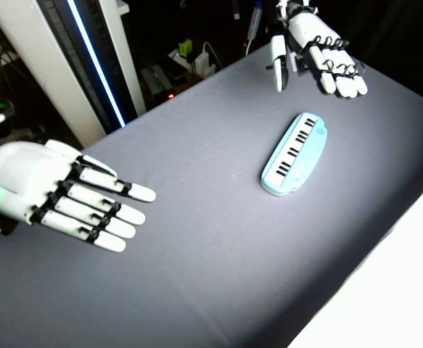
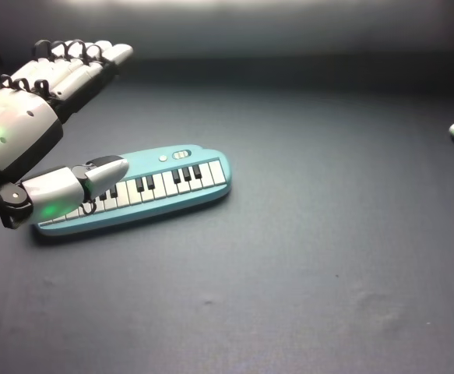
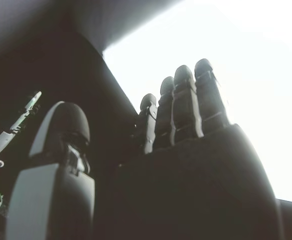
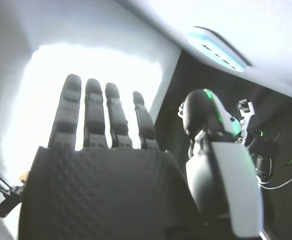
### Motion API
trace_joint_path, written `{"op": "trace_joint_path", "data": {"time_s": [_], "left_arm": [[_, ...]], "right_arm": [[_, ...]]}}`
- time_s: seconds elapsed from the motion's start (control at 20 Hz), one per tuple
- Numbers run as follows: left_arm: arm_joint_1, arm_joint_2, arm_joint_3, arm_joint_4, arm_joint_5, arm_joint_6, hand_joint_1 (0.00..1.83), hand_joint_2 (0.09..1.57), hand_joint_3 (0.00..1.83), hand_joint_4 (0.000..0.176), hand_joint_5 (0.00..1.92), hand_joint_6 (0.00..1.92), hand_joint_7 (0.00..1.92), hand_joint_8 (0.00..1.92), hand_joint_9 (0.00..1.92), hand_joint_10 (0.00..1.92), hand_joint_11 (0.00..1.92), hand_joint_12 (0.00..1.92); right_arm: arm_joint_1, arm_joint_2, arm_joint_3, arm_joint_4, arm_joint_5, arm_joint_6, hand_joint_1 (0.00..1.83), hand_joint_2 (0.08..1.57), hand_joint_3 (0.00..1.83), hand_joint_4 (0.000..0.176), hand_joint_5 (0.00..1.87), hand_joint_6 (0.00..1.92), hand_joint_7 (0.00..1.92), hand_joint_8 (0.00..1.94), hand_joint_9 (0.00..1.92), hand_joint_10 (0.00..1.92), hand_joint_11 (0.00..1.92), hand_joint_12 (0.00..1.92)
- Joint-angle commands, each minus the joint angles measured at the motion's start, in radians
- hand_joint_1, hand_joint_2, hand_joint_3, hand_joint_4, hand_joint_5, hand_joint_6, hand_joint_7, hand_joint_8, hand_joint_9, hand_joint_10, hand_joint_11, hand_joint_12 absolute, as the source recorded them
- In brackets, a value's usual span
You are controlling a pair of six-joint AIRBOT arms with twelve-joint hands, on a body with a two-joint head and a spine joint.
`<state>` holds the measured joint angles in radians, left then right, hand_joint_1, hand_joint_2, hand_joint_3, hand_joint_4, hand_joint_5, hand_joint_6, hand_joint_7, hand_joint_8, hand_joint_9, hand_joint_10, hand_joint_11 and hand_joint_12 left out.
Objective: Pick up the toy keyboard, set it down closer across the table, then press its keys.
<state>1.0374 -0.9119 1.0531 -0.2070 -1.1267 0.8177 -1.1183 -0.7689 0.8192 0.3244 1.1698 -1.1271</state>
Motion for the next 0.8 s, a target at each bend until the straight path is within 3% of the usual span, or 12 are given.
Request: {"op": "trace_joint_path", "data": {"time_s": [0.0, 0.05, 0.2, 0.4, 0.55, 0.7, 0.75], "left_arm": [[-0.013, -0.009, 0.008, -0.003, -0.107, -0.002, 0.54, 1.30, 0.01, 0.000, 0.00, 0.00, 0.00, 0.00, 0.00, 0.00, 0.00, 0.00], [-0.013, -0.013, 0.011, -0.003, -0.103, -0.004, 0.54, 1.31, 0.01, 0.000, 0.00, 0.00, 0.00, 0.00, 0.00, 0.00, 0.00, 0.00], [-0.013, -0.024, 0.021, -0.007, -0.082, -0.008, 0.55, 1.30, 0.00, 0.000, 0.00, 0.00, 0.00, 0.00, 0.00, 0.00, 0.00, 0.00], [-0.024, -0.040, 0.058, -0.025, 0.016, -0.007, 0.62, 1.19, 0.00, 0.001, 0.00, 0.00, 0.00, 0.00, 0.00, 0.00, 0.00, 0.00], [-0.070, -0.061, 0.102, -0.052, 0.160, 0.046, 0.75, 1.04, 0.00, 0.020, 0.00, 0.00, 0.00, 0.00, 0.00, 0.00, 0.00, 0.00], [-0.103, -0.090, 0.142, -0.078, 0.258, 0.082, 0.75, 0.94, 0.00, 0.035, 0.00, 0.00, 0.00, 0.00, 0.00, 0.00, 0.00, 0.00], [-0.110, -0.102, 0.160, -0.089, 0.291, 0.091, 0.74, 0.91, 0.00, 0.055, 0.00, 0.00, 0.00, 0.00, 0.00, 0.00, 0.00, 0.00]], "right_arm": [[0.016, 0.001, 0.005, -0.001, 0.126, -0.005, 0.17, 1.34, 0.01, 0.020, 0.00, 0.00, 0.00, 0.00, 0.00, 0.00, 0.00, 0.00], [0.018, 0.001, 0.006, 0.000, 0.132, -0.006, 0.20, 1.35, 0.01, 0.039, 0.00, 0.00, 0.00, 0.00, 0.00, 0.00, 0.00, 0.00], [0.023, 0.001, 0.007, 0.000, 0.143, -0.006, 0.15, 1.37, 0.01, 0.035, 0.00, 0.00, 0.00, 0.00, 0.00, 0.00, 0.00, 0.00], [0.023, 0.001, 0.007, 0.000, 0.142, -0.006, 0.13, 1.38, 0.01, 0.061, 0.00, 0.00, 0.00, 0.00, 0.00, 0.00, 0.00, 0.00], [0.020, 0.001, 0.007, 0.002, 0.141, -0.006, 0.16, 1.38, 0.00, 0.037, 0.00, 0.00, 0.00, 0.00, 0.00, 0.00, 0.00, 0.00], [0.018, 0.001, 0.006, 0.004, 0.139, -0.006, 0.17, 1.37, 0.00, 0.031, 0.00, 0.00, 0.00, 0.00, 0.00, 0.00, 0.00, 0.00], [0.018, 0.001, 0.006, 0.005, 0.139, -0.006, 0.17, 1.37, 0.00, 0.035, 0.00, 0.00, 0.00, 0.00, 0.00, 0.00, 0.00, 0.00]]}}
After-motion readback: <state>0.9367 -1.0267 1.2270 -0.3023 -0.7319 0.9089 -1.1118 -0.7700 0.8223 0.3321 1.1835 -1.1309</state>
